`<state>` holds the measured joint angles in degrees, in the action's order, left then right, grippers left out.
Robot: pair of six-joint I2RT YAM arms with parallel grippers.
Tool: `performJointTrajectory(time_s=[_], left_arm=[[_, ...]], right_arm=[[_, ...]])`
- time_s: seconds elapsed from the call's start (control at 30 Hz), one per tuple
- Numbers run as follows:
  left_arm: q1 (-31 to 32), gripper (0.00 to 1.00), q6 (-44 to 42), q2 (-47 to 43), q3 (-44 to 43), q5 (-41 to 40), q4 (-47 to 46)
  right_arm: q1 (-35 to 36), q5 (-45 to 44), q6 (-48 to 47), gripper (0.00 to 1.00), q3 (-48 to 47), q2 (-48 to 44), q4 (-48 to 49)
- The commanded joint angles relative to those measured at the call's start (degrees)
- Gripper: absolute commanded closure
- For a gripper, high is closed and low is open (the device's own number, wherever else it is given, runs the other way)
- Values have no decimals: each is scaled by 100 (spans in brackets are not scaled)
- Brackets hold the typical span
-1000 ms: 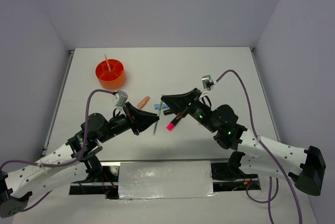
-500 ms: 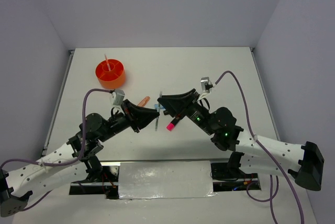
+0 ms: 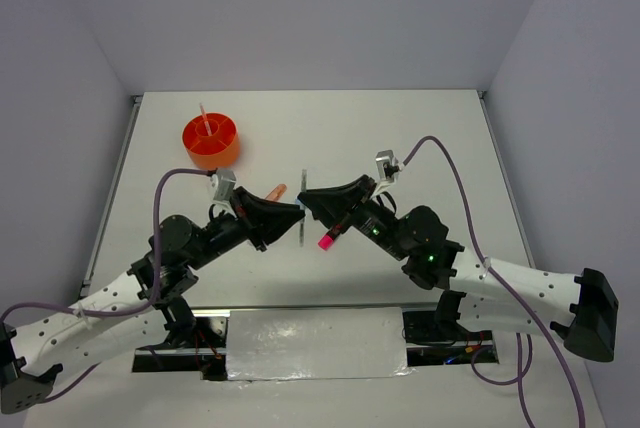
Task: Sort the stationery into containers
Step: Close the pen cap on the pen.
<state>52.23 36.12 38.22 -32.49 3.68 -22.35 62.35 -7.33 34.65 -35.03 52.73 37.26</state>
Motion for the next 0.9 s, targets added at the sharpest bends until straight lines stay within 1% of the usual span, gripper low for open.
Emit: performJointTrajectory(time_s=[0.0, 0.03, 0.1, 0.13, 0.17, 0.23, 0.27, 0.3, 0.33, 0.4, 0.43, 0.47, 0.5, 0.53, 0.57, 0.6, 0.67, 0.7, 0.73, 0.8, 0.87], left_arm=[[-11, 97, -158, 19, -170, 62, -349], [-20, 95, -158, 2, -196, 62, -332], [-11, 81, -193, 19, -240, 115, -288], [-11, 71, -210, 37, -292, 159, -261], [-11, 55, -219, 63, -319, 229, -192], [-11, 46, -272, 159, -424, 308, -103], [-20, 43, -281, 195, -460, 352, -60], [-11, 44, -290, 247, -503, 431, -50], [-20, 51, -290, 326, -521, 475, -42], [-20, 57, -333, 414, -548, 676, -85], [-11, 65, -342, 484, -574, 712, -85], [-20, 75, -334, 511, -583, 721, -77], [-20, 80, -342, 537, -592, 756, -68], [-11, 86, -360, 564, -592, 792, -59], [-11, 96, -386, 573, -592, 827, -68], [-11, 100, -404, 582, -592, 853, -68], [-11, 100, -413, 538, -574, 836, -42], [-11, 100, -430, 520, -574, 818, -15], [-11, 100, -448, 468, -574, 792, 54], [-11, 100, -500, 406, -600, 774, 125], [-20, 100, -544, 397, -618, 844, 204]], right_arm=[[67, 144, -38, 88, -92, -17, 45], [58, 136, -38, 92, -83, -8, 45], [67, 109, -46, 98, -83, -8, 36], [67, 109, -46, 99, -83, -8, 45], [67, 118, -55, 100, -83, -8, 54], [67, 162, -73, 100, -83, -8, 89], [67, 188, -90, 100, -83, -8, 115], [76, 258, -108, 100, -92, -8, 150], [85, 276, -117, 100, -110, 9, 168], [111, 329, -143, 100, -145, 36, 168], [120, 329, -152, 100, -154, 36, 168], [120, 338, -161, 100, -162, 44, 177], [129, 346, -169, 100, -154, 27, 186], [137, 338, -178, 100, -154, 18, 186], [129, 346, -187, 100, -154, 1, 186], [137, 364, -213, 99, -154, -8, 177], [137, 417, -309, 78, -154, -70, 142], [137, 426, -354, 55, -154, -139, 107], [137, 339, -389, 47, -162, -192, 46], [120, 259, -521, 38, -206, -315, -148], [120, 189, -713, 35, -294, -360, -428]])
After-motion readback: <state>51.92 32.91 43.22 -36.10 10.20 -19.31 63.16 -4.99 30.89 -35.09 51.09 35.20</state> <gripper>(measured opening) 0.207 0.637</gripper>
